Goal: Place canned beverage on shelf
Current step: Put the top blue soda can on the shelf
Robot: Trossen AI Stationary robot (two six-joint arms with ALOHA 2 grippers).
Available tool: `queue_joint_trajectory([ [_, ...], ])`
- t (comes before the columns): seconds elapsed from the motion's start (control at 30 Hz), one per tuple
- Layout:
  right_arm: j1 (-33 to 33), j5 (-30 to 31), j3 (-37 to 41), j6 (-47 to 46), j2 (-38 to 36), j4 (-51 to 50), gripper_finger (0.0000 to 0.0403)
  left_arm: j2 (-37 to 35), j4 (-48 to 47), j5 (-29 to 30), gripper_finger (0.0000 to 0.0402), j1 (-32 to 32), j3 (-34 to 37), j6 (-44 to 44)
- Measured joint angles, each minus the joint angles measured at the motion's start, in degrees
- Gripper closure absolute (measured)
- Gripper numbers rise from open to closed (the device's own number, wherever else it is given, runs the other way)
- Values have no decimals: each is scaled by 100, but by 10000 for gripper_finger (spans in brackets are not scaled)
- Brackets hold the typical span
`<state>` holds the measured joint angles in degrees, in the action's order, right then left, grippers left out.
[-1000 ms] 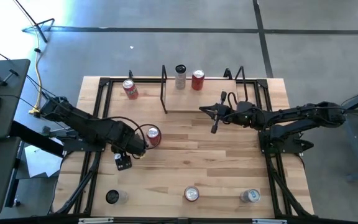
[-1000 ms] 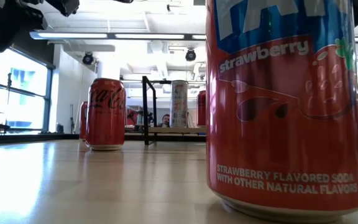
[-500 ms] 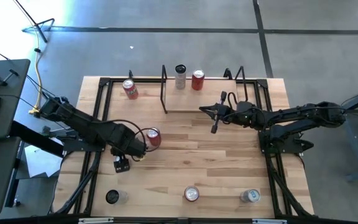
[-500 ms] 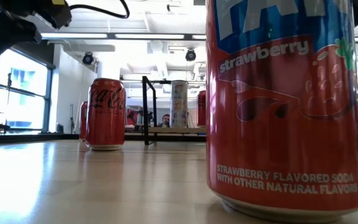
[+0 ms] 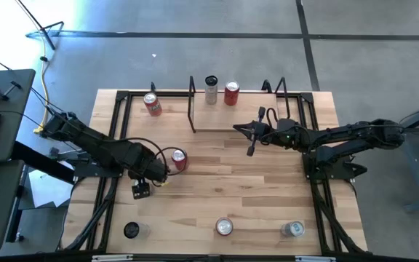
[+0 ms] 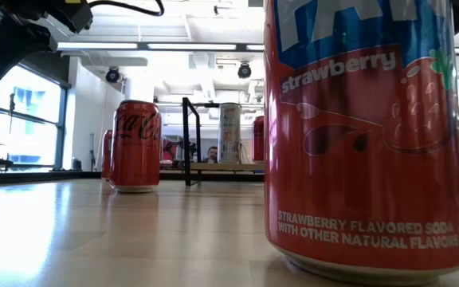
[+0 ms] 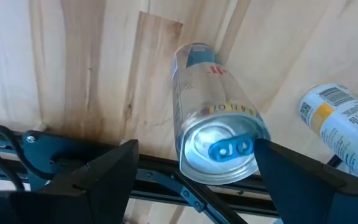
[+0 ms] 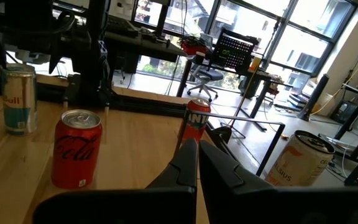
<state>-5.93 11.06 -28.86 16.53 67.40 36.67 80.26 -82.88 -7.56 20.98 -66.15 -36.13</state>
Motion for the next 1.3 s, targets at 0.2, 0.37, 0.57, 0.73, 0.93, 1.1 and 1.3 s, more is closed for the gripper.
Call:
queue_joint_trajectory([
  [0.2,0,207,0,0,0,0,403,-187,-91,-396,90,-44,-2,-380],
  [0.37,-1,220,0,0,1,-5,403,-233,-87,-451,90,-32,-7,-564],
  [0.57,-1,218,0,0,0,-38,403,-233,-40,-472,89,-31,-9,-478],
  [0.73,0,217,0,0,2,-46,403,-233,-21,-459,78,-31,-11,-495],
  [0.93,-1,213,0,0,0,-49,403,-233,36,-334,52,-31,-11,-430],
  [1.1,0,209,0,0,2,-91,403,-233,3,7,40,-29,-17,-553],
  [1.3,0,209,0,-29,2,-92,403,-237,-7,123,39,-29,-17,-690],
])
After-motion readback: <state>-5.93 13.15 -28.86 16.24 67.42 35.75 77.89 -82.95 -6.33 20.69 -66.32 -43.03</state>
